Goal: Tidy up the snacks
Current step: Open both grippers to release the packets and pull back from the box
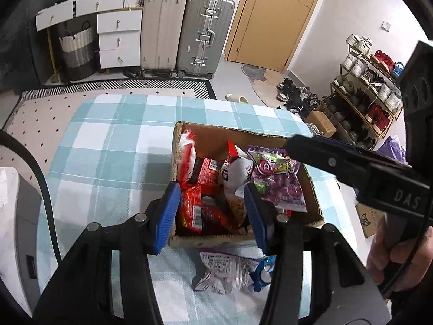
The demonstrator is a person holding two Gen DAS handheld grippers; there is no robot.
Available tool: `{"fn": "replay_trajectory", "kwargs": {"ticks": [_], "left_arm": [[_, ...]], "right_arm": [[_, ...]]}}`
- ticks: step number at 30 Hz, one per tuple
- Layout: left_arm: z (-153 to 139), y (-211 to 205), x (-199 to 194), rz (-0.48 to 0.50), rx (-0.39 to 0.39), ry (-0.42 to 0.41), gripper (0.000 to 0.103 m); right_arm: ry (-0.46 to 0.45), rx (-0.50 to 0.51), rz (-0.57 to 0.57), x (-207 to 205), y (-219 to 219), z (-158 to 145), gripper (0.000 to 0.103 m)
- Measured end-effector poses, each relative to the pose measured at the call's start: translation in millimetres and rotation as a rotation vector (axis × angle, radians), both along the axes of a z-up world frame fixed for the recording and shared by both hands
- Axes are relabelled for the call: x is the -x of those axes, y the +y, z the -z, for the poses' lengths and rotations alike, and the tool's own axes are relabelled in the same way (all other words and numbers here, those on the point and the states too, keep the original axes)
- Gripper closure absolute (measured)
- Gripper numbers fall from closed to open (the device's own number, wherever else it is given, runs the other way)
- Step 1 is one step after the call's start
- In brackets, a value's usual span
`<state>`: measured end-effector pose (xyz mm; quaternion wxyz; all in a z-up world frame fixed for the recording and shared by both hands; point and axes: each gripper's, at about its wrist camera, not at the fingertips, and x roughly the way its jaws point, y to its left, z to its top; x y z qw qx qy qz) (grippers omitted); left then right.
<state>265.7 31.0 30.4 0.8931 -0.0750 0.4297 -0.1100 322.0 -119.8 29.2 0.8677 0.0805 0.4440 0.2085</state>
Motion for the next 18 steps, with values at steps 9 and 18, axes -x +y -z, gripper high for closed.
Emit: {"fn": "replay_trajectory", "kwargs": {"ticks": [9, 18], "left_arm": [[-32.0, 3.3, 50.5, -0.036, -0.035, -0.053, 0.044], [-65.8, -1.9, 128.3, -0.066, -0.092, -0.172, 0.022]], "right_arm": [[-0.089, 0.008, 0.012, 64.8, -23.3, -32.2, 0.037], [-0.208, -0.093, 0.043, 148.2, -51.8, -66.0, 0.02]]}}
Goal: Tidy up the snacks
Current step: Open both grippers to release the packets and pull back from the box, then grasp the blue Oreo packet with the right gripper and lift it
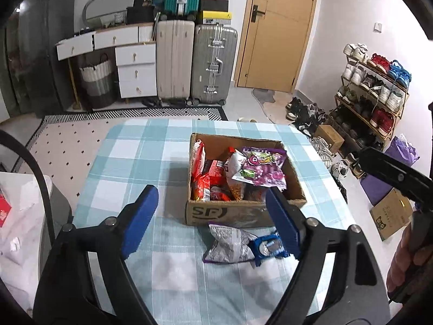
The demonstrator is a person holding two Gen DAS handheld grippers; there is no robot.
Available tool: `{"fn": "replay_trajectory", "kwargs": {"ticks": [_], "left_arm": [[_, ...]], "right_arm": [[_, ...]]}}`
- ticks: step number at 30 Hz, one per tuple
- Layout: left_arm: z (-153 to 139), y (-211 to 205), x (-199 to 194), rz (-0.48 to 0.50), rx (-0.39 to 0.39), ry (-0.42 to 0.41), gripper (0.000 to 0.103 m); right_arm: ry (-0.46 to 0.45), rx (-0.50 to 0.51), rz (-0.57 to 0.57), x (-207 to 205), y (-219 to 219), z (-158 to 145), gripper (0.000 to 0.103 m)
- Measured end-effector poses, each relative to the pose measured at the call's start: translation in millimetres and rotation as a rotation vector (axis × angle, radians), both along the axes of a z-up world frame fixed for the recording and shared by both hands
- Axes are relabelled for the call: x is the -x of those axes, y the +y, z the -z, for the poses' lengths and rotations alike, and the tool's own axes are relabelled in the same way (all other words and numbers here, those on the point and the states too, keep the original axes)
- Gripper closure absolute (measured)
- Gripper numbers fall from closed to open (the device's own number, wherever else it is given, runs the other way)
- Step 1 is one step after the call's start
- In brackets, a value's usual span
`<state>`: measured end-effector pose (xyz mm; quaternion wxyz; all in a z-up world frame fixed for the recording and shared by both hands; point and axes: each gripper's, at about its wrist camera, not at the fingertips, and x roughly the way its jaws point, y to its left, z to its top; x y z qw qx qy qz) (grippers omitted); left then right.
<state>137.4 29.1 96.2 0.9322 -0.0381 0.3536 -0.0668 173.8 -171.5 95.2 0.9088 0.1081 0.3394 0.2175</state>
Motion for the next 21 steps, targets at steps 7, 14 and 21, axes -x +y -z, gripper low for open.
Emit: {"fn": "replay_trajectory", "kwargs": {"ticks": [7, 14, 21], "left_arm": [[-11.7, -9.5, 50.9, -0.046, -0.077, -0.061, 0.005], [-21.1, -6.5, 97.3, -0.094, -0.07, -0.163, 0.001], [-11.2, 3.7, 102.8, -0.122, -0.064, -0.173, 0.001]], "right_arm": [[-0.116, -0.007, 0.04, 67.7, -5.3, -15.5, 0.007], [-0.294, -0.047, 0.04, 141.3, -1.3, -32.5, 0.001], [-0.26, -0.05, 0.044, 169.2, 12.2, -13.8, 0.0]]}}
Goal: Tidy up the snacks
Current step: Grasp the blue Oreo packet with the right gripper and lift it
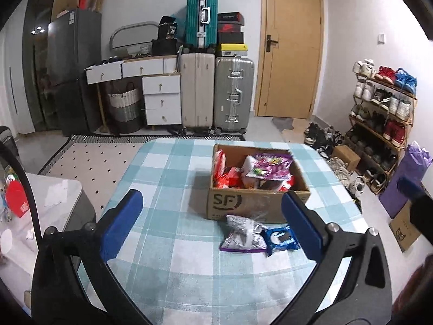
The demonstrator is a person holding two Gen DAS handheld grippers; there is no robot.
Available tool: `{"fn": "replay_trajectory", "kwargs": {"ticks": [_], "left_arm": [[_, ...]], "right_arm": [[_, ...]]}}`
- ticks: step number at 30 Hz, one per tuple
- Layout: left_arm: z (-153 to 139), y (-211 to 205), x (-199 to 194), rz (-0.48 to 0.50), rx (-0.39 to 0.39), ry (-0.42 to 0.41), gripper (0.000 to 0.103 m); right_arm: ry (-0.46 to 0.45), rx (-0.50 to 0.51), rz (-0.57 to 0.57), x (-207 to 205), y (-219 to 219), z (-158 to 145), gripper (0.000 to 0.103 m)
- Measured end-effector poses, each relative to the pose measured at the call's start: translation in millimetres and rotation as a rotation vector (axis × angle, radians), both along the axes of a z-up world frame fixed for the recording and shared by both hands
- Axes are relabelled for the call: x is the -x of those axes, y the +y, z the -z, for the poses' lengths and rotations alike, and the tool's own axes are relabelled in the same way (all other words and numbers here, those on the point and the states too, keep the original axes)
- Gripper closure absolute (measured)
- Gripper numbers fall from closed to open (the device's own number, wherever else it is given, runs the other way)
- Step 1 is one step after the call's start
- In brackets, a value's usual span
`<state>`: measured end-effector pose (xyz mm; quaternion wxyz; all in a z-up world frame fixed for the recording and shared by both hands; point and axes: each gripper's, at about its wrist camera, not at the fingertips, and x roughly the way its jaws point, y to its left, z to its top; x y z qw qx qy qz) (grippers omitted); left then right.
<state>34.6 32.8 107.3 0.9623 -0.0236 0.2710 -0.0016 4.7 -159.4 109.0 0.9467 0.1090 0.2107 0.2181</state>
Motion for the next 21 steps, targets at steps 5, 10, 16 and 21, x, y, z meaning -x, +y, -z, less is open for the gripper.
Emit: {"fn": "replay_trajectory", "kwargs": {"ticks": [5, 10, 16, 21], "left_arm": [[17.8, 6.3, -10.2, -0.024, 0.018, 0.024, 0.001], [39.6, 10.0, -24.3, -0.049, 0.038, 0.038, 0.001], [67.9, 8.9, -43.4, -0.061, 0.04, 0.054, 0.001], [96.9, 5.7, -63.8, -0.091, 0.028, 0.104, 0.001]], "right_arm": [[0.03, -0.028, 0.044, -3.2, 0.0, 20.6, 0.0], [0.042, -0.027, 0.082, -17.0, -4.9, 41.4, 0.0], [0.081, 0.023, 0.123, -37.5, -10.3, 71.9, 0.0], [0.166, 0.027, 0.17, -63.8, -16.4, 105.6, 0.0]]}}
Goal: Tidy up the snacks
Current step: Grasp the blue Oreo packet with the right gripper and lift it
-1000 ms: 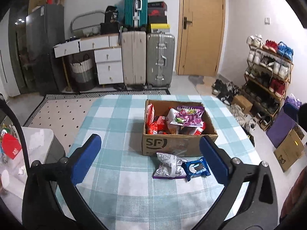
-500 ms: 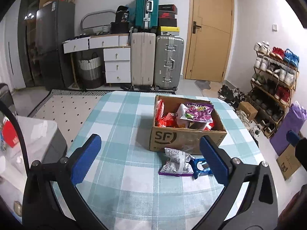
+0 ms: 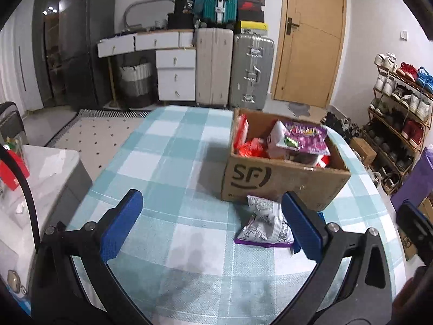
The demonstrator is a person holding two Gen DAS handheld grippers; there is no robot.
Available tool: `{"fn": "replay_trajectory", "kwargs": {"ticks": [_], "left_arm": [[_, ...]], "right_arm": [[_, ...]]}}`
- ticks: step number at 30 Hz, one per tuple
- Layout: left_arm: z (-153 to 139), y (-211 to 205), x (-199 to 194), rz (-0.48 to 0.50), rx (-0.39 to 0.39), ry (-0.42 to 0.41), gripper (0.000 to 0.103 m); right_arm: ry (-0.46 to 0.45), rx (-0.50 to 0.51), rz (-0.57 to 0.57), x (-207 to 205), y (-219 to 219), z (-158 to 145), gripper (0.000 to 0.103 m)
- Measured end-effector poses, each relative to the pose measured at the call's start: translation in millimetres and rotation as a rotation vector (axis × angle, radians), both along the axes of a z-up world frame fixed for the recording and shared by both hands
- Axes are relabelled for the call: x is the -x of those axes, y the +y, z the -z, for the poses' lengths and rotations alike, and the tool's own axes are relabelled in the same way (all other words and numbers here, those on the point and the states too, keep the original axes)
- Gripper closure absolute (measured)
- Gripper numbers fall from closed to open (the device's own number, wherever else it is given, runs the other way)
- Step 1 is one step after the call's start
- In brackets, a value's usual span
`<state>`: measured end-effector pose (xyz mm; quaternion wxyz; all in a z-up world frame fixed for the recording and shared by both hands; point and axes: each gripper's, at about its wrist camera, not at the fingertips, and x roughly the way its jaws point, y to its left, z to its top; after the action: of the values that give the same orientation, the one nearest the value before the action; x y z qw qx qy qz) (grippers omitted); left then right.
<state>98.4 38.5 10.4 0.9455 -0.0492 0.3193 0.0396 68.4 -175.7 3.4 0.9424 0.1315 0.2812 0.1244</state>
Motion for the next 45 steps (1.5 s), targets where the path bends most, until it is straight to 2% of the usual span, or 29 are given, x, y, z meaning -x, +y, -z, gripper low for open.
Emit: {"fn": "replay_trajectory", "kwargs": {"ticks": [5, 8, 10, 13, 19, 24, 29, 33, 35, 38, 40, 42, 43, 44, 45], "left_arm": [[25.2, -5.8, -11.2, 0.016, -0.029, 0.007, 0.001], [39.2, -5.2, -17.2, 0.027, -0.017, 0.005, 0.001], [46.2, -4.9, -24.5, 0.052, 0.003, 0.029, 0.001], [56.9, -5.0, -36.9, 0.062, -0.02, 0.052, 0.001], [64.5, 5.0, -39.1, 0.06, -0.013, 0.038, 0.001], [70.2, 4.2, -43.1, 0.081, -0.044, 0.059, 0.001], [71.4, 8.8, -43.6, 0.072, -0.042, 0.07, 0.001], [74.4, 17.4, -39.7, 0.057, -0.014, 0.09, 0.001], [77.1, 20.6, -41.0, 0.051, -0.007, 0.098, 0.001], [79.9, 22.5, -41.6, 0.045, 0.001, 0.107, 0.001], [82.1, 22.6, -43.0, 0.045, 0.0, 0.112, 0.001], [84.0, 21.8, -43.2, 0.049, -0.002, 0.116, 0.001], [84.9, 20.9, -43.3, 0.049, -0.006, 0.119, 0.001], [85.7, 20.2, -43.1, 0.051, -0.008, 0.121, 0.001], [86.2, 19.4, -42.8, 0.052, -0.011, 0.122, 0.001]], "right_arm": [[0.109, 0.035, 0.023, -31.3, 2.0, 37.6, 0.0], [0.17, 0.062, 0.015, -48.1, 7.4, 58.4, 0.0], [0.198, 0.081, 0.013, -58.1, 12.8, 70.1, 0.0], [0.224, 0.122, 0.012, -72.2, 21.0, 84.0, 0.0], [0.288, 0.186, -0.044, -96.1, 43.9, 105.4, 0.001], [0.289, 0.265, -0.045, -104.0, 53.8, 112.8, 0.001], [0.337, 0.268, -0.046, -113.5, 52.4, 124.3, 0.002], [0.377, 0.242, -0.071, -116.6, 49.7, 135.6, 0.011], [0.388, 0.261, -0.08, -120.4, 53.3, 139.9, 0.016], [0.382, 0.325, -0.084, -125.4, 61.8, 143.0, 0.017], [0.377, 0.347, -0.086, -126.7, 66.0, 143.1, 0.025], [0.37, 0.352, -0.094, -127.5, 66.3, 141.6, 0.038], [0.369, 0.342, -0.098, -127.1, 65.0, 140.9, 0.043], [0.364, 0.32, -0.105, -124.9, 61.9, 140.0, 0.053], [0.365, 0.298, -0.11, -125.0, 58.6, 138.5, 0.054]]}}
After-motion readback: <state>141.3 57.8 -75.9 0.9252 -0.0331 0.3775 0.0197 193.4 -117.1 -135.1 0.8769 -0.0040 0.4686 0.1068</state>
